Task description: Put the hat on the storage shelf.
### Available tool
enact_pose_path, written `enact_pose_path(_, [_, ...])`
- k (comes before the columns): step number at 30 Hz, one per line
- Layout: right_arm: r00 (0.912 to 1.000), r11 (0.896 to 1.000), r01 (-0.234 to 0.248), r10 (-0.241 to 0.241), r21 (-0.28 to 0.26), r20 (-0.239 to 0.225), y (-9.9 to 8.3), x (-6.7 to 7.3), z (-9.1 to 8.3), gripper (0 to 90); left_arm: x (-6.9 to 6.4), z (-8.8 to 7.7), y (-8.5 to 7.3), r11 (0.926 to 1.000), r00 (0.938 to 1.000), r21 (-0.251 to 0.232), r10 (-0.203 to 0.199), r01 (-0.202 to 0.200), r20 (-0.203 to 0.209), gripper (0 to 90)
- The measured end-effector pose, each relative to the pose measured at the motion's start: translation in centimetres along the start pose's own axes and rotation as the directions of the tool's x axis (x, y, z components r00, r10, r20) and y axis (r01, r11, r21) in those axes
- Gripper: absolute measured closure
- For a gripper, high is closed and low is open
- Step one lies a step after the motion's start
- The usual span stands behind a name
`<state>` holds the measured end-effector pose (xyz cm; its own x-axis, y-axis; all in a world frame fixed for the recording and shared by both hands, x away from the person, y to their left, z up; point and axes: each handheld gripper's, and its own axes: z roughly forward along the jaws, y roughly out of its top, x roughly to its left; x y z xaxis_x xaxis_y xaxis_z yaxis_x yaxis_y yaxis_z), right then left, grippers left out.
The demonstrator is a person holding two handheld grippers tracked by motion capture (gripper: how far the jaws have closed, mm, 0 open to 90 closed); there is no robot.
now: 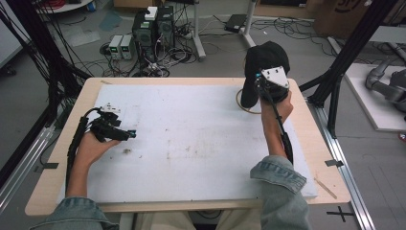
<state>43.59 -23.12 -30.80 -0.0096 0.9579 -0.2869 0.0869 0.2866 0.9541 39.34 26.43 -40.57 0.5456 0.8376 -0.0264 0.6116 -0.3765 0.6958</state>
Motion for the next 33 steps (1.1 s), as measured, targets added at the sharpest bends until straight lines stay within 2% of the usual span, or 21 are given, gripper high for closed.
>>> enact_pose_path(1, [0.9999,1.0,-0.002,0.002,0.0,-0.015,0.0,0.0,-0.1,54.2,-0.1,0.0,0.0,1.0,1.0,-0.004,-0.003,0.003,0.001,20.6])
enact_pose_path(2, [0.9987,1.0,-0.015,0.015,0.015,-0.048,-0.1,-0.1,-0.2,51.5,-0.1,0.0,0.1,1.0,1.0,-0.007,-0.003,0.003,0.0,20.7])
enact_pose_path(5, [0.9908,0.998,-0.04,0.045,0.047,-0.127,-0.4,-0.2,-0.6,46.7,-0.3,-0.1,0.2,0.9999,1.0,-0.01,0.001,-0.001,-0.001,20.6])
enact_pose_path(9, [0.9656,0.989,-0.088,0.113,0.116,-0.234,-1.3,-0.6,-1.4,39.5,-0.5,-0.2,0.4,0.9999,0.9999,-0.012,0.01,-0.01,-0.001,20.4])
enact_pose_path(13, [0.9516,0.984,-0.091,0.131,0.152,-0.278,-2.3,-1.0,-2.4,34.9,-0.9,-0.1,0.6,0.9998,0.9998,-0.012,0.018,-0.018,-0.006,20.4])
enact_pose_path(16, [0.9317,0.975,-0.096,0.159,0.203,-0.326,-3.2,-1.5,-3.0,32.0,-1.1,-0.2,0.8,0.9996,0.9996,-0.016,0.025,-0.026,-0.013,20.2])
enact_pose_path(19, [0.9304,0.972,-0.064,0.14,0.227,-0.339,-4.0,-1.8,-3.5,28.3,-1.3,-0.4,1.0,0.9993,0.9994,-0.023,0.028,-0.029,-0.021,20.1])
enact_pose_path(20, [0.9298,0.967,-0.057,0.141,0.247,-0.34,-4.5,-1.8,-3.6,23.2,-1.4,-0.5,1.0,0.9992,0.9992,-0.023,0.033,-0.034,-0.023,19.9])
enact_pose_path(21, [0.9309,0.961,-0.063,0.154,0.269,-0.331,-4.8,-1.9,-3.8,20.4,-1.4,-0.6,1.1,0.9991,0.9992,-0.026,0.032,-0.033,-0.024,19.7])
enact_pose_path(24, [0.9332,0.953,-0.079,0.174,0.292,-0.314,-5.6,-2.3,-4.2,13.8,-1.7,-0.7,1.3,0.9986,0.9987,-0.032,0.042,-0.043,-0.029,19.1])
enact_pose_path(27, [0.921,0.948,-0.091,0.196,0.303,-0.336,-6.4,-2.7,-4.6,12.6,-2.0,-0.8,1.4,0.9982,0.9976,-0.029,0.051,-0.053,-0.047,17.7])
enact_pose_path(29, [0.9182,0.944,-0.073,0.189,0.321,-0.348,-7.0,-2.9,-4.9,11.8,-2.2,-0.8,1.4,0.9979,0.9964,-0.016,0.062,-0.063,-0.057,16.0])
enact_pose_path(30, [0.9128,0.944,-0.071,0.191,0.322,-0.361,-7.3,-2.9,-5.0,11.5,-2.3,-0.9,1.4,0.9976,0.9957,-0.012,0.068,-0.069,-0.062,15.5])
enact_pose_path(31, [0.9066,0.944,-0.048,0.179,0.327,-0.382,-7.5,-2.9,-5.0,10.7,-2.4,-0.9,1.4,0.9976,0.9955,-0.016,0.066,-0.067,-0.068,14.9])
enact_pose_path(32, [0.9095,0.943,-0.025,0.159,0.331,-0.384,-7.6,-2.9,-5.0,10.4,-2.4,-1.0,1.5,0.9973,0.9948,-0.021,0.068,-0.07,-0.076,14.2])
enact_pose_path(33, [0.9118,0.949,-0.003,0.132,0.317,-0.389,-7.7,-2.9,-5.0,10.4,-2.4,-1.0,1.5,0.9974,0.9946,-0.026,0.065,-0.067,-0.081,13.0])
